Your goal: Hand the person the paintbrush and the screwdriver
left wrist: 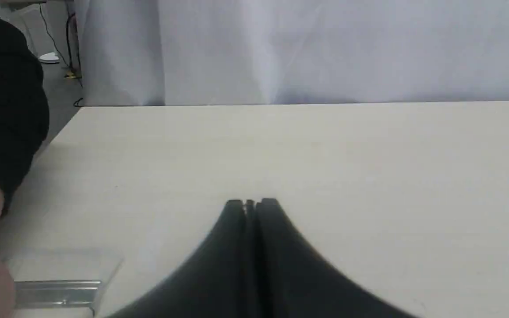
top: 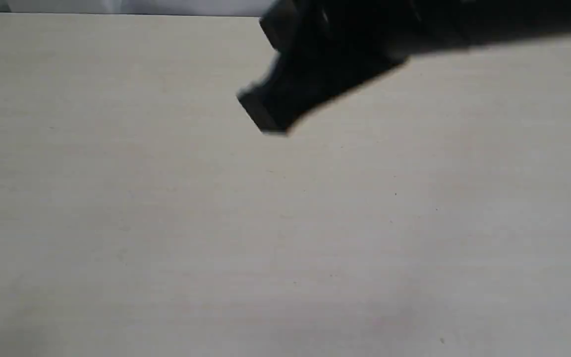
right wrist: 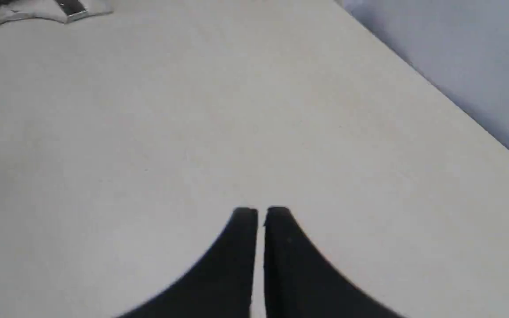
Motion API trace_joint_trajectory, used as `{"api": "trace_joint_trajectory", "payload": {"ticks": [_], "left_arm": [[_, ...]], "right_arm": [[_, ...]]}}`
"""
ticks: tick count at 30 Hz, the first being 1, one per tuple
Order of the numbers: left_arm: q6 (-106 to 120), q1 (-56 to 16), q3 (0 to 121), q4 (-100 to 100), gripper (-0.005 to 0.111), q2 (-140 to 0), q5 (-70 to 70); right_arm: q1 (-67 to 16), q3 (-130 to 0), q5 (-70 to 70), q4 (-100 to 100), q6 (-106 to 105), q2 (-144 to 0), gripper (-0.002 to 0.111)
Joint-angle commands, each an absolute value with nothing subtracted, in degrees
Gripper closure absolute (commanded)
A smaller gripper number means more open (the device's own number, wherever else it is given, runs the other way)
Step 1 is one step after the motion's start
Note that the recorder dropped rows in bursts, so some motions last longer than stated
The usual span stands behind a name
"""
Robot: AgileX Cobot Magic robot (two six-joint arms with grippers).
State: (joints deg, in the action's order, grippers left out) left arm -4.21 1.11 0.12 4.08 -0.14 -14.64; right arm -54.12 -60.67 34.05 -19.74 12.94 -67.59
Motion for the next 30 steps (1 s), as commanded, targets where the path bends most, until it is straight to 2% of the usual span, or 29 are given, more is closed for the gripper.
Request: {"api": "trace_joint_trajectory", "payload": {"ticks": [1, 10, 20, 23, 30], "left_arm": [[-4.3, 0.6, 0.0, 4.0, 0.107, 0.0, -14.3], [-4.3, 0.6, 0.0, 3.9, 0.107, 0.0, -14.5], [-4.3, 0.6, 0.0, 3.9, 0.107, 0.0, -14.3], [-4.3, 0.6, 0.0, 3.9, 0.107, 0.0, -14.3], [-4.3, 0.6, 0.0, 3.9, 0.107, 0.0, -14.3]], "right_arm": [[-54.2, -49.0, 24.4, -18.7, 13.1, -58.7, 0.104], [-54.2, -34.7, 29.9, -2.7, 13.9, -43.1, 0.104], [-52.7, -32.3, 29.8, -2.9, 13.9, -30.1, 0.104], [-48.2, -32.3, 29.8, -3.4, 13.9, -24.0, 0.104], [-29.6, -32.3, 25.9, -3.4, 13.6, -13.1, 0.104]]}}
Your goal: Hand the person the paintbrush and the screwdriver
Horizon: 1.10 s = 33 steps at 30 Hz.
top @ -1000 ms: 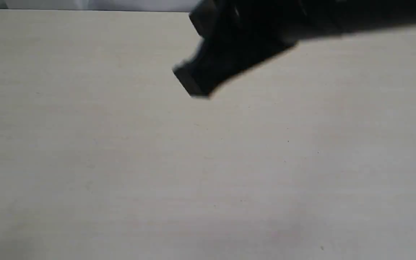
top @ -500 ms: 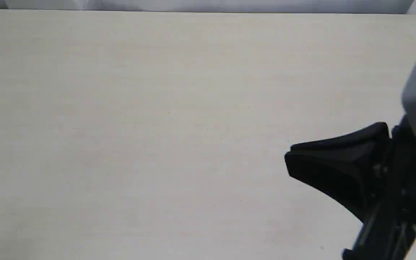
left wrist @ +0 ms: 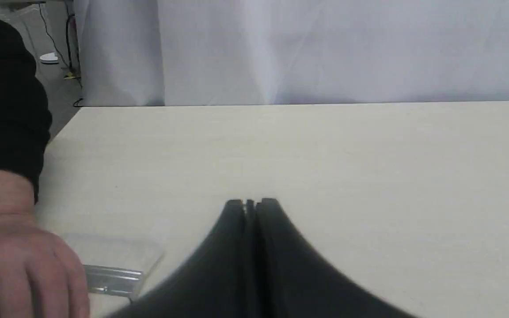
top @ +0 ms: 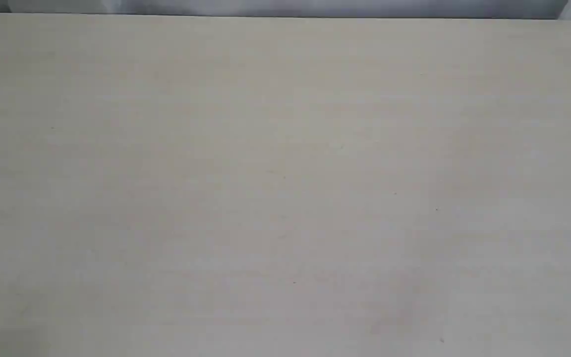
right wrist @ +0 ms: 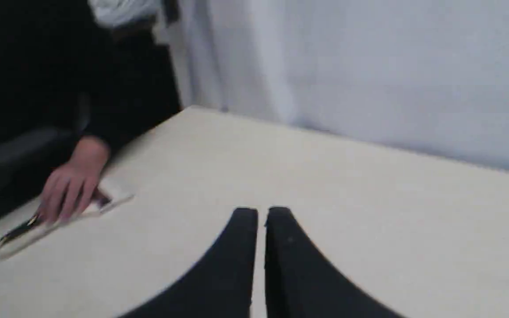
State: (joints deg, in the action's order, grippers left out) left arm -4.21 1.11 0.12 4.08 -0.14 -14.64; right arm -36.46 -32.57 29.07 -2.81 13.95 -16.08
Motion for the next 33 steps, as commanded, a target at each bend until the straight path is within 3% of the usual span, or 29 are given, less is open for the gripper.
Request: {"api": "trace_joint_trajectory", "payload": {"ticks": [1, 8, 14, 33], "left_arm": [[-4.3, 0.6, 0.0, 3.9, 0.107, 0.0, -14.3], [-4.3, 0.6, 0.0, 3.9, 0.107, 0.0, -14.3], [-4.3, 0.6, 0.0, 4.0, 0.107, 0.0, -14.3], [-4.3, 0.6, 0.0, 4.0, 0.107, 0.0, -14.3]], "right_arm": [[-26.5, -32.3, 24.9, -3.6, 13.7, -12.4, 0.104], [-7.2, -32.2, 23.8, -3.5, 13.7, -11.3, 0.104], [2.5, -28.0, 23.6, -3.3, 13.7, -8.2, 0.104], [4.8, -1.5, 12.4, -4.0, 11.7, 0.0, 0.104]]}}
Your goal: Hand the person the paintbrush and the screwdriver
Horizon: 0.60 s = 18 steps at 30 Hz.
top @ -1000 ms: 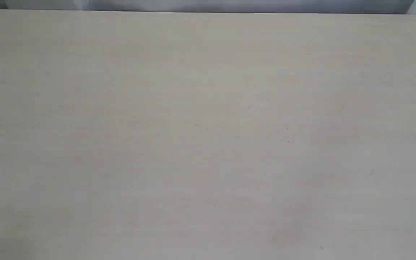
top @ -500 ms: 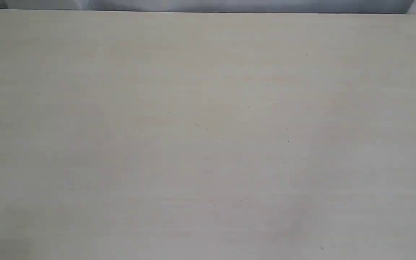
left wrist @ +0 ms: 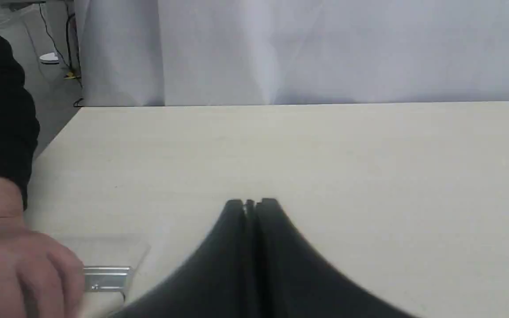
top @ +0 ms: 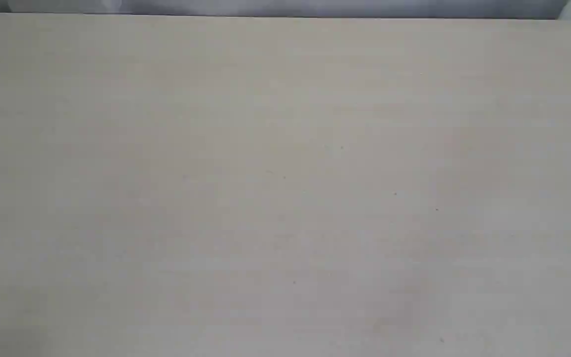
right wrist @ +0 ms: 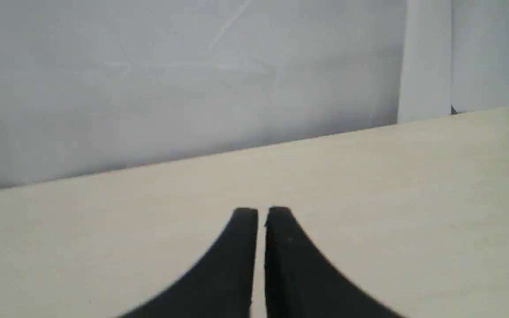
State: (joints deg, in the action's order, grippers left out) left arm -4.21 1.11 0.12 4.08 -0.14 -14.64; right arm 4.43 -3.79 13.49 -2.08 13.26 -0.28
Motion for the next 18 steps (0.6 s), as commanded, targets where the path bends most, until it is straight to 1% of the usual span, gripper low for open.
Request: {"api": "trace_joint_trajectory", "payload": {"ticks": [1, 4, 8, 18], "left_arm": [[-4.3, 0.6, 0.0, 4.0, 0.107, 0.0, -14.3], [-4.3, 0.6, 0.0, 4.0, 0.107, 0.0, -14.3], [-4.3, 0.6, 0.0, 3.9, 0.107, 0.0, -14.5], [-4.3, 0.6, 0.0, 3.9, 0.107, 0.0, -14.3]], "right_arm": [[4.8, -0.6, 12.4, -4.1, 10.5, 0.0, 0.104], [4.8, 0.0, 12.5, -4.1, 7.9, 0.0, 0.104], [4.5, 0.0, 16.0, -4.0, 3.8, 0.0, 0.104], [4.5, 0.0, 16.6, -3.9, 2.2, 0.0, 0.104]]}}
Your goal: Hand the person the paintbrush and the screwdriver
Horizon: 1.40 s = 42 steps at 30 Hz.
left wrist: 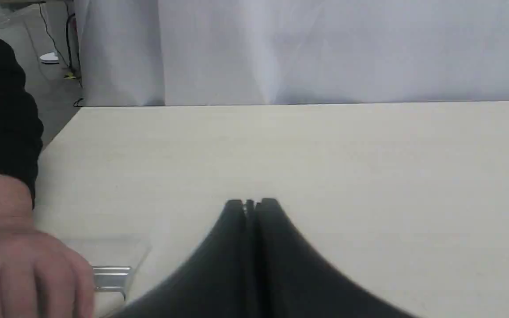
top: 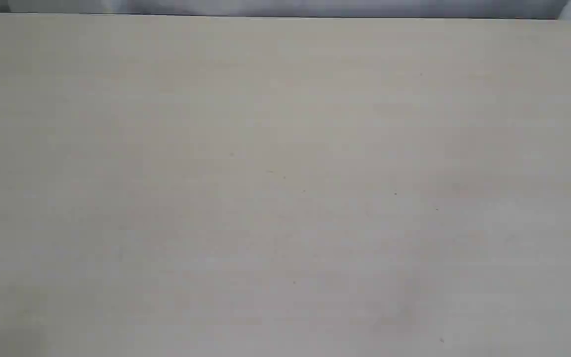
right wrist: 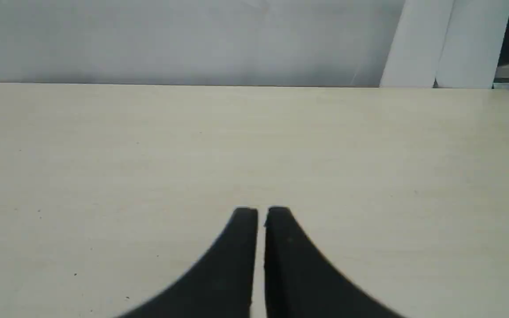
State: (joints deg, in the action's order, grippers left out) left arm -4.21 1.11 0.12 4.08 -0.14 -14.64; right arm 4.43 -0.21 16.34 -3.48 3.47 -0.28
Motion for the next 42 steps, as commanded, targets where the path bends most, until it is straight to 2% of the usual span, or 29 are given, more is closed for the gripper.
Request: {"api": "trace_joint_trajectory", "payload": {"ticks": [1, 42], "left_arm": [[-4.3, 0.6, 0.0, 3.9, 0.107, 0.0, -14.3], [-4.3, 0.6, 0.0, 4.0, 0.107, 0.0, -14.2]], "right_arm": [[4.5, 0.0, 16.6, -3.9, 2.2, 0.0, 0.104], [4.8, 0.0, 19.9, -4.2, 0.0, 0.0, 0.104]]}}
